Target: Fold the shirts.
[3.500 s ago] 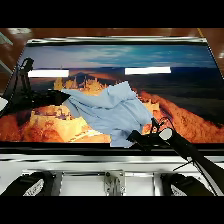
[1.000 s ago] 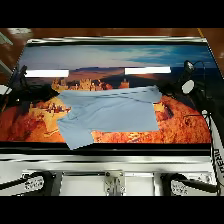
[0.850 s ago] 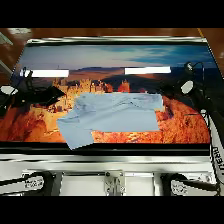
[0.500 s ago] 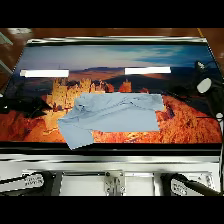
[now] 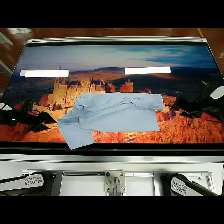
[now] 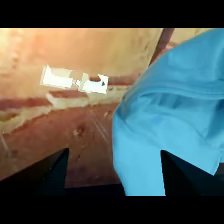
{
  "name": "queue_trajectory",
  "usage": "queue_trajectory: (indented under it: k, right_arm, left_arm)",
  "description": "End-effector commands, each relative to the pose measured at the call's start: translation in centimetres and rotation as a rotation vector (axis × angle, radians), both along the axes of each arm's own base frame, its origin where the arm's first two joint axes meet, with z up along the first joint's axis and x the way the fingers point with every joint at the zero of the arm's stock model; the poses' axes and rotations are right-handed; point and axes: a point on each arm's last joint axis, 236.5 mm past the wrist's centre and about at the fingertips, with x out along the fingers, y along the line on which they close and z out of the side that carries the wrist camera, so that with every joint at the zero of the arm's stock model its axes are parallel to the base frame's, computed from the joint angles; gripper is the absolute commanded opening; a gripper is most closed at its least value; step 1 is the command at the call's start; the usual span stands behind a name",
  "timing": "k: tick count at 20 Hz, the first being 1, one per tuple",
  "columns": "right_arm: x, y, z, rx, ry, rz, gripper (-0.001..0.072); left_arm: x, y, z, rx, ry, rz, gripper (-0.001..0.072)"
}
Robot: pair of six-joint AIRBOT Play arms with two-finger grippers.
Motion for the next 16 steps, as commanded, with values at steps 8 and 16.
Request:
queue_trajectory:
  k: [8,16]
  right_arm:
    - [-2.9,1.0,-1.2,0.037,0.107,0.046,0.0624]
    - [-8.4,4.8,-9.5,0.207,0.32,0.002,0.0625]
  left_arm:
    - [2.2,-3.6,-3.4,0.032,-0.039,-0.064,0.0257]
    - [1.7,-4.3,-0.2,0.025,-0.108,-0.157,0.0042]
